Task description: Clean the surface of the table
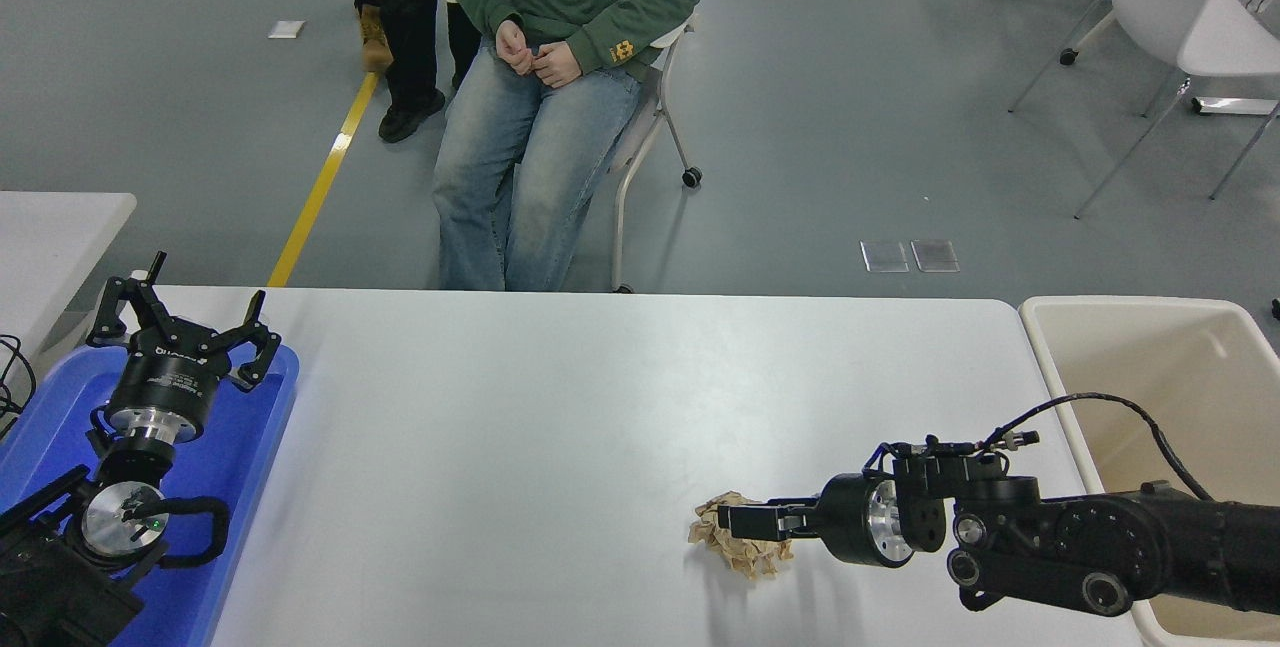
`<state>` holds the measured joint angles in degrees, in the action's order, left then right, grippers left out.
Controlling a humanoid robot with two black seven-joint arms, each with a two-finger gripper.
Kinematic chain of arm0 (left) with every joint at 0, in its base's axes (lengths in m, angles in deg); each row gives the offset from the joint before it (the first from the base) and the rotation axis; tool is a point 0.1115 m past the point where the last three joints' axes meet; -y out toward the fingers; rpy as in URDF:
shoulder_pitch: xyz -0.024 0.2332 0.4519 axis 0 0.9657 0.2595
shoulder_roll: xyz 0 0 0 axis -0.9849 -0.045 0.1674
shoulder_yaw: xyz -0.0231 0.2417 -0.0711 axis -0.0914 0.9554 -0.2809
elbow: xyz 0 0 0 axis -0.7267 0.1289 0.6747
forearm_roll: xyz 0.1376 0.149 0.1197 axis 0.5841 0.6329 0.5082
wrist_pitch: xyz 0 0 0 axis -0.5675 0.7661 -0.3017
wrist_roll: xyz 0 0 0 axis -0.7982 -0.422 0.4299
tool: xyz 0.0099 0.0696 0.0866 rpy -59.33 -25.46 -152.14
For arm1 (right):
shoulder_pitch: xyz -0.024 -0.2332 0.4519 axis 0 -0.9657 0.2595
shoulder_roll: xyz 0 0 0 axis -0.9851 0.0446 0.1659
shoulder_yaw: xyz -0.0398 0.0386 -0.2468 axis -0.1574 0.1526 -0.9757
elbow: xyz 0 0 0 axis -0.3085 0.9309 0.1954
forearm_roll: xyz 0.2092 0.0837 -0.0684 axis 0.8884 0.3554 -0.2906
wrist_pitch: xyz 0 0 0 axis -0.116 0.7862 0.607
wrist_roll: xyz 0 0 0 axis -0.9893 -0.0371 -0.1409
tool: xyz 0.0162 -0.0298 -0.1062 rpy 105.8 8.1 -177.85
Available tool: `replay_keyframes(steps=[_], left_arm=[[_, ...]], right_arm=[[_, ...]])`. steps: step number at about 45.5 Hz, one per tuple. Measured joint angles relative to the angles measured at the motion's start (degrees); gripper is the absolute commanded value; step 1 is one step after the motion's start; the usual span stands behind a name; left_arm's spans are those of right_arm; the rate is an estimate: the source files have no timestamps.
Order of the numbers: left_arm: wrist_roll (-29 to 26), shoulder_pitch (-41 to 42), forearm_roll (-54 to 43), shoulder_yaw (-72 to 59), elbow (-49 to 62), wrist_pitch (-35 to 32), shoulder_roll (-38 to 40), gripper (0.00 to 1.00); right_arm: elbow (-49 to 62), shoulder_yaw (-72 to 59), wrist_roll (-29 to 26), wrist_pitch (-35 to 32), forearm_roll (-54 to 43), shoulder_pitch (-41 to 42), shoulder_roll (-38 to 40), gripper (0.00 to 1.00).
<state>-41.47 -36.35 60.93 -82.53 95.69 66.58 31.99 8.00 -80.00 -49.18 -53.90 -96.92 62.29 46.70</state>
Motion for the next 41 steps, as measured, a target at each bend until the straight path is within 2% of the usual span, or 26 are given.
replay_keyframes(steps=[37, 41], left_arm=[[0.00, 0.00, 0.00, 0.00, 0.00, 0.00, 0.00, 1.00], [0.00, 0.00, 0.00, 0.00, 0.00, 0.00, 0.00, 1.00]], right_arm=[[3.59, -1.25, 0.72, 2.44, -6.79, -1.29, -3.20, 0.91], [3.63, -1.57, 0.80, 2.49, -7.06, -1.54, -3.38, 0.87]])
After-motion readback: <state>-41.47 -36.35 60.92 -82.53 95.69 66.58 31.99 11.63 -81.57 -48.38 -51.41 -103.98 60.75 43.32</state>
